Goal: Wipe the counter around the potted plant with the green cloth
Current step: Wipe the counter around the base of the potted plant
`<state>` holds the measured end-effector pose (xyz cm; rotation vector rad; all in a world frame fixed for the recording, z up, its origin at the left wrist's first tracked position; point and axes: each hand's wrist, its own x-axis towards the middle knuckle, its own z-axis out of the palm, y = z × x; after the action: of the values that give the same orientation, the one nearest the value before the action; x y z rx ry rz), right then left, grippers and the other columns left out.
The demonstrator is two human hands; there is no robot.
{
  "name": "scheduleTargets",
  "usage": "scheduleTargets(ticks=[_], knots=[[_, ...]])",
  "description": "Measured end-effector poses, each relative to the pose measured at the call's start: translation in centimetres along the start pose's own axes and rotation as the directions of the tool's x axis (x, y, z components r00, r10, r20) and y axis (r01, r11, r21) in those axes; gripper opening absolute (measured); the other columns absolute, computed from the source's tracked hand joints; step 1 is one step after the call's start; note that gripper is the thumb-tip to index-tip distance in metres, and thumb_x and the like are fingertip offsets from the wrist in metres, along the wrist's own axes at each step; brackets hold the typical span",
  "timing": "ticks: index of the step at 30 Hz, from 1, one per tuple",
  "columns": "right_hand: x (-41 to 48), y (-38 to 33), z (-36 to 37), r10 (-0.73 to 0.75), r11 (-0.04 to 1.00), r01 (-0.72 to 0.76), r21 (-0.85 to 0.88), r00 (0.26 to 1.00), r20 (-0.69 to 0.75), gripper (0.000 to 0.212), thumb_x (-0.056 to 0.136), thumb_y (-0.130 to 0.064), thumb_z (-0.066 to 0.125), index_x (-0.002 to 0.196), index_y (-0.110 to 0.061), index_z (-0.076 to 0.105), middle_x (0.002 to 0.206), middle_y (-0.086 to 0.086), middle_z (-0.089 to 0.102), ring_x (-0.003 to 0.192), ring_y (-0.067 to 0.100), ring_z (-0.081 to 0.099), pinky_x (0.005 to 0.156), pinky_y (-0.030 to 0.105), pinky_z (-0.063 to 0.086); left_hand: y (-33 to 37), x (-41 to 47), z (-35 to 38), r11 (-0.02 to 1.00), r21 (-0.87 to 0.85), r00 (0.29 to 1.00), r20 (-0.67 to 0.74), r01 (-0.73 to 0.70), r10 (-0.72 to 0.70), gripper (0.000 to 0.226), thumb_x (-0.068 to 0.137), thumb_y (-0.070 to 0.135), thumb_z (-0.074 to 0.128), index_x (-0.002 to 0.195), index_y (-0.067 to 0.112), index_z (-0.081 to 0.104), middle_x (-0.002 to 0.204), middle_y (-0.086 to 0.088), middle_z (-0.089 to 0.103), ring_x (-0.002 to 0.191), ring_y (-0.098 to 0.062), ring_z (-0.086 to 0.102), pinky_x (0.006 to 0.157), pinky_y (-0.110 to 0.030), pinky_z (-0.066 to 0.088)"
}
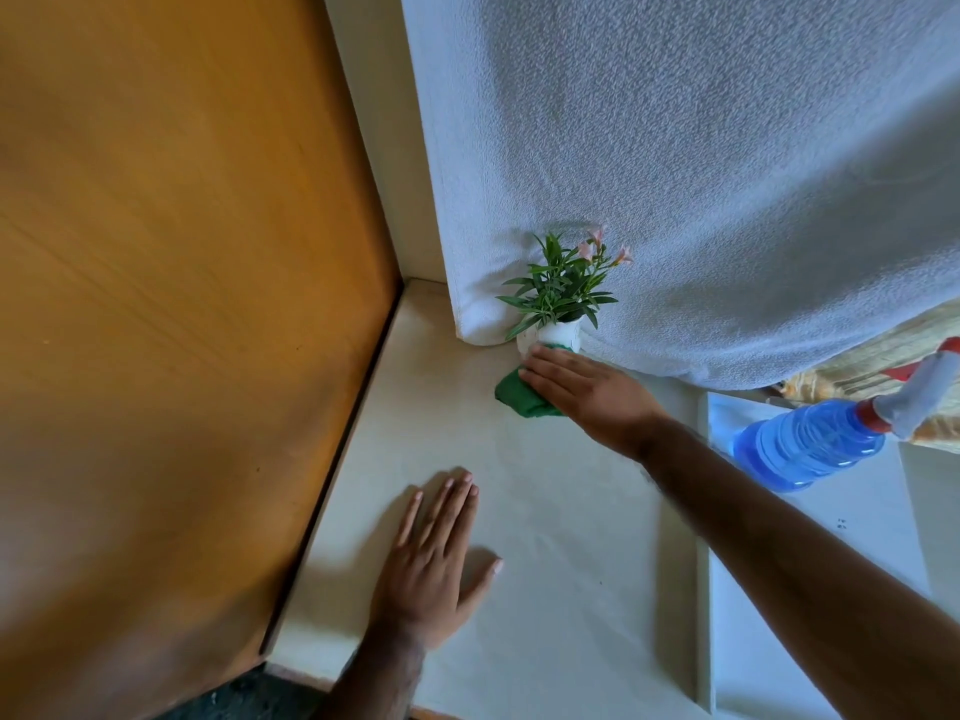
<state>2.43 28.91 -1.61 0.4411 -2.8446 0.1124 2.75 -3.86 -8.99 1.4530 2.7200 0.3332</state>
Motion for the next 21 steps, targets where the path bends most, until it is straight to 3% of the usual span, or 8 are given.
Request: scheduleTargets(ticks=[4,9,15,21], knots=[[-0.2,0.8,-0.3,-0.018,0.997,0.017,-0.078,1.0,-0.019,0.042,0.102,-0.004,0.04,0.142,-0.004,0.052,0.15,0.011,0.05,0.142,0.027,0.042,0.118,0.04,0.032,0.0,0.0,0.0,1.0,-0.002,1.0,-0.007,0.001,-0.001,0.086,0.102,0.065,0.046,0.165,0.009,0.028,0.175,-0.007,0.025,0.162,-0.023,0.023,0.122,-0.058,0.038],[-3.2,2.1,0.7,-0.031,0.996,0.036,-0.087,0.998,0.059,0.04,0.099,-0.003,0.041,0.134,-0.003,0.061,0.14,0.014,0.059,0.13,0.03,0.055,0.11,0.044,0.042,0.0,0.0,-0.1,1.0,-0.004,0.999,-0.031,-0.008,0.008,0.087,0.1,0.062,0.054,0.163,0.007,0.032,0.174,-0.008,0.029,0.16,-0.023,0.026,0.12,-0.059,0.041],[-2.3,1.7,-1.3,0.044,0.993,-0.046,-0.106,0.999,-0.017,0.043,0.103,-0.005,0.04,0.146,-0.004,0.047,0.155,0.01,0.044,0.146,0.026,0.034,0.118,0.042,0.031,0.0,0.1,0.1,1.0,-0.008,1.0,-0.005,-0.002,0.002,0.087,0.101,0.065,0.05,0.165,0.009,0.028,0.175,-0.007,0.025,0.162,-0.022,0.021,0.122,-0.059,0.038],[-3.6,2.1,0.3,0.086,0.994,-0.081,-0.077,0.994,0.07,0.046,0.099,-0.004,0.039,0.143,-0.004,0.05,0.152,0.012,0.047,0.143,0.029,0.041,0.111,0.048,0.041,0.0,0.0,0.1,1.0,0.005,1.0,0.011,0.014,-0.014,0.088,0.101,0.067,0.046,0.165,0.01,0.027,0.176,-0.006,0.024,0.162,-0.022,0.021,0.122,-0.057,0.036]])
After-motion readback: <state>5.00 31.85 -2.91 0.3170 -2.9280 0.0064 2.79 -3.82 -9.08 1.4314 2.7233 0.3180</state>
